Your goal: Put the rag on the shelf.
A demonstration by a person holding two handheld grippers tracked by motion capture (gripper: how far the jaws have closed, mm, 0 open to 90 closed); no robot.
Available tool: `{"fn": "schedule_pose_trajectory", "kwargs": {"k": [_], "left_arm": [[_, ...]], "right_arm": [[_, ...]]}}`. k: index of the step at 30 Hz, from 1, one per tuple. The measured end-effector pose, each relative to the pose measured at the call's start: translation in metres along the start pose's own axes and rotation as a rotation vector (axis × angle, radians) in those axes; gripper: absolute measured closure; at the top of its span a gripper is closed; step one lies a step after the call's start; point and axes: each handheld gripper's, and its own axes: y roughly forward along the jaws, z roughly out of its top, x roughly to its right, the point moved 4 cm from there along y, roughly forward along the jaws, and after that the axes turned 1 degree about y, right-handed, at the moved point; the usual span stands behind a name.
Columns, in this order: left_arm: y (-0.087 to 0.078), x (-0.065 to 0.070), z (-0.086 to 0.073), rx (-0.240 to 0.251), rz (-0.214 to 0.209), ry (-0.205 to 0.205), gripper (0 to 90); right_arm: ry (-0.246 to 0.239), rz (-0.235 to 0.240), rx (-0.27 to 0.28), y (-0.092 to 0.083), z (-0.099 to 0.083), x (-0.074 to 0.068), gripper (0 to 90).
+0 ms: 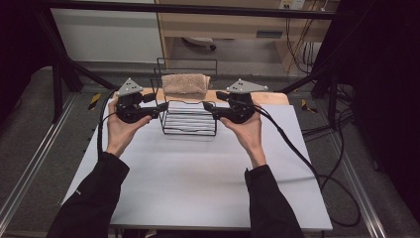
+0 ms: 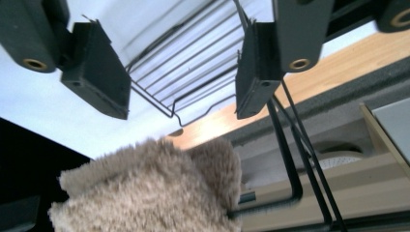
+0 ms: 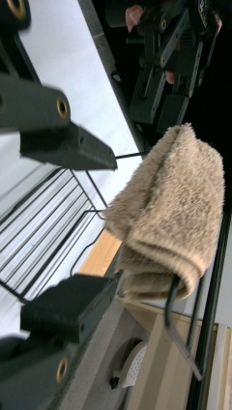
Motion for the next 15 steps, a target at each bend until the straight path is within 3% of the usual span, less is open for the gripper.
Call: {"fn": "schedule_pose_trajectory", "kwargs": {"k": [8,15], "left_arm": [[-0.007,0.003,-0.025,-0.055,-0.024,-0.006,27.1],[-0.014,0.008,-0.053,-0.085,-0.056,-0.032,22.4]], "right_arm": [[0.043,-0.013,-0.032,-0.016,-0.022,0.008,16.0],[0.074,-0.020,-0.076,-0.032,-0.047,0.017,7.1]]}}
